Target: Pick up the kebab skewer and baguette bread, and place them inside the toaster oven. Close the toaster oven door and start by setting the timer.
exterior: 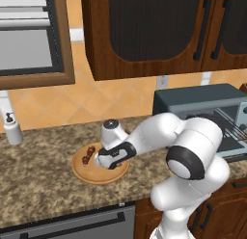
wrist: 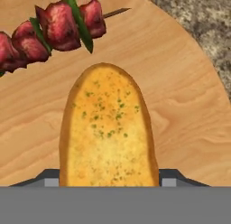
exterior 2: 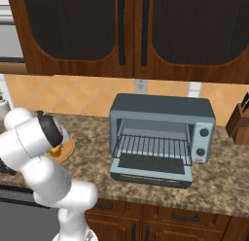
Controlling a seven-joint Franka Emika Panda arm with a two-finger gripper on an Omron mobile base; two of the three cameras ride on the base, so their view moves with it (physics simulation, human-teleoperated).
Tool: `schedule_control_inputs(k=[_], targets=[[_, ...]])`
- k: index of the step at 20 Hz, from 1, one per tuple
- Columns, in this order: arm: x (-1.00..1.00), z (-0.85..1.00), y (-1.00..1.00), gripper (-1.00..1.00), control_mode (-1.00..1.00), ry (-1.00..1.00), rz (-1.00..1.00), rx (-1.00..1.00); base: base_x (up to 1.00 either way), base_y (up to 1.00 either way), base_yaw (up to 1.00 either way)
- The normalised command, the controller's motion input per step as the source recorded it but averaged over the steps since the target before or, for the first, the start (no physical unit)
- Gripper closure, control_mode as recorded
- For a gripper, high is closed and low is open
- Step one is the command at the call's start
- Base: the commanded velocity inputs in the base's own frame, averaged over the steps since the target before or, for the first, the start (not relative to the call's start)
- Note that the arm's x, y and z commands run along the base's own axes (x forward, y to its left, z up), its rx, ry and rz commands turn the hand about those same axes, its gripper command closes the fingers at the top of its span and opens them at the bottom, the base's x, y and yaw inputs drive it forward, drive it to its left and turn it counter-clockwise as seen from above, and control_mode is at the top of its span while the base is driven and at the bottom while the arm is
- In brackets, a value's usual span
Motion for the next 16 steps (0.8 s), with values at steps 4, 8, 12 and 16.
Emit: schedule_control_inputs(k=[4,8,12,16], targets=[[-0.27,0.78,0.01,1.00,-1.00,-0.03,0.00,0.00,0.00,0.00,0.00],[-0.31,0.60,-0.02,1.00,-1.00,-0.01,-0.01,0.00,0.00,0.00,0.00],[-0.27,0.53,-0.43,1.00,-1.00,0.00,-0.12,0.02,0.00,0.00,0.00],[-0.32,0.57,-0.57,1.00,-1.00,0.00,-0.10,0.06,0.00,0.00,0.00]])
